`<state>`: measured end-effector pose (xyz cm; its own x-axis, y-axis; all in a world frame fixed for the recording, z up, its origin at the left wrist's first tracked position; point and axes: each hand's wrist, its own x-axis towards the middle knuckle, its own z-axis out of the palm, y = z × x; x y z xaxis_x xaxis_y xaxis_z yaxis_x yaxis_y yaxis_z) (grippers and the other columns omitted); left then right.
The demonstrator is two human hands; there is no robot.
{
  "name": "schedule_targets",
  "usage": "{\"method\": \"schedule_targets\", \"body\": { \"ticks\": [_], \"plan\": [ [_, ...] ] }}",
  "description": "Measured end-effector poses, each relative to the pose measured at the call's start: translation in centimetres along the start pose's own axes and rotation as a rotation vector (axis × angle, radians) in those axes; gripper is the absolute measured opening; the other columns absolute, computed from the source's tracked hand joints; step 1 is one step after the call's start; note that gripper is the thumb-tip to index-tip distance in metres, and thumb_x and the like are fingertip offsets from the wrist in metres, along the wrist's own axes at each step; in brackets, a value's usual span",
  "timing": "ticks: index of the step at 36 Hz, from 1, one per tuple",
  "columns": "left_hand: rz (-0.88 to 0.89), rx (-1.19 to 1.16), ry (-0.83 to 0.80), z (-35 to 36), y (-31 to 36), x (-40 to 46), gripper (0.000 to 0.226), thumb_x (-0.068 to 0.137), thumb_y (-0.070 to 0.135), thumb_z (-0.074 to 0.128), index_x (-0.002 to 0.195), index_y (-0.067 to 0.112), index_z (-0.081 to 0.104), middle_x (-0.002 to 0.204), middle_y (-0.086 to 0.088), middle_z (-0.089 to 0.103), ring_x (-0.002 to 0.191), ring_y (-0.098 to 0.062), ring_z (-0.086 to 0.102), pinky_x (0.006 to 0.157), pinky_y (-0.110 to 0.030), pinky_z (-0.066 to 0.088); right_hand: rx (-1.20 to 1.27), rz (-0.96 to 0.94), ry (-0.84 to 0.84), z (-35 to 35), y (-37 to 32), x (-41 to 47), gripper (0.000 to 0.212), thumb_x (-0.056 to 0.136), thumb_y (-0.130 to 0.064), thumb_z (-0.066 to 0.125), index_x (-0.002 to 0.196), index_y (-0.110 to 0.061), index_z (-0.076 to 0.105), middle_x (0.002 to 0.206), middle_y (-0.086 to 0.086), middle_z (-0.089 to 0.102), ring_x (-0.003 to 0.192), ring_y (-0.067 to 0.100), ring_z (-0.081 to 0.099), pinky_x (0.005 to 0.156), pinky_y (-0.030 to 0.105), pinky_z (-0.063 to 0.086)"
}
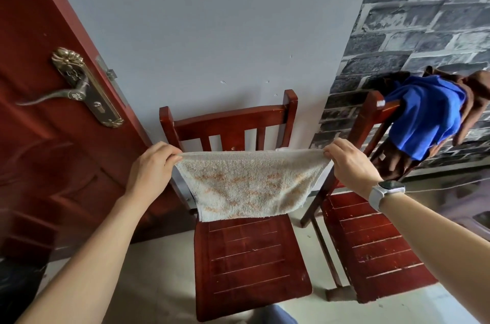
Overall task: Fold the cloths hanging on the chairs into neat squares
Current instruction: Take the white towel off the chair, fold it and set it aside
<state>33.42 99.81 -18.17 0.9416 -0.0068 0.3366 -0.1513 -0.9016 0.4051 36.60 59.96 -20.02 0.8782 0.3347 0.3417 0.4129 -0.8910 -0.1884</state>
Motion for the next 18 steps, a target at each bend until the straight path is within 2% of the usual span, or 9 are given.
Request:
{"method": "schedule_targets", "body": {
  "ticks": [6,12,18],
  "plan": [
    [-0.117,0.022,-0.013,2.9,-1.3,0.6,0.012,0.088,0.013,0.058,0.091,0.011,0.07,0.093,-0.004,0.064,0.086,-0.025,0.06,0.066,-0.031,0.043,0.013,0.064,-0.084,3.3,0.5,1.6,0.015,0.082,0.011,0.05,0.086,0.001,0.06,0.083,0.014,0.054,0.079,0.033,0.054,0.054,0.042,0.05],
    [-0.195,0.019,0.001,5.4,-2.9,1.2,0.017,0.09,0.014,0.056,0.096,0.01,0.07,0.099,-0.006,0.064,0.087,-0.026,0.061,0.07,-0.034,0.046,0.039,0.089,-0.131,6.4,0.5,3.2,0.017,0.088,0.003,0.051,0.098,0.0,0.065,0.093,0.017,0.057,0.081,0.033,0.055,0.06,0.03,0.041],
    [-0.205,-0.025,0.067,7.8,-4.8,0.7,0.017,0.089,0.009,0.054,0.096,0.006,0.069,0.098,-0.011,0.065,0.084,-0.029,0.062,0.072,-0.033,0.047,0.127,0.114,-0.075,8.7,-0.3,3.9,0.014,0.089,-0.004,0.054,0.093,0.003,0.065,0.091,0.018,0.058,0.068,0.034,0.058,0.055,0.033,0.048]
  ]
}}
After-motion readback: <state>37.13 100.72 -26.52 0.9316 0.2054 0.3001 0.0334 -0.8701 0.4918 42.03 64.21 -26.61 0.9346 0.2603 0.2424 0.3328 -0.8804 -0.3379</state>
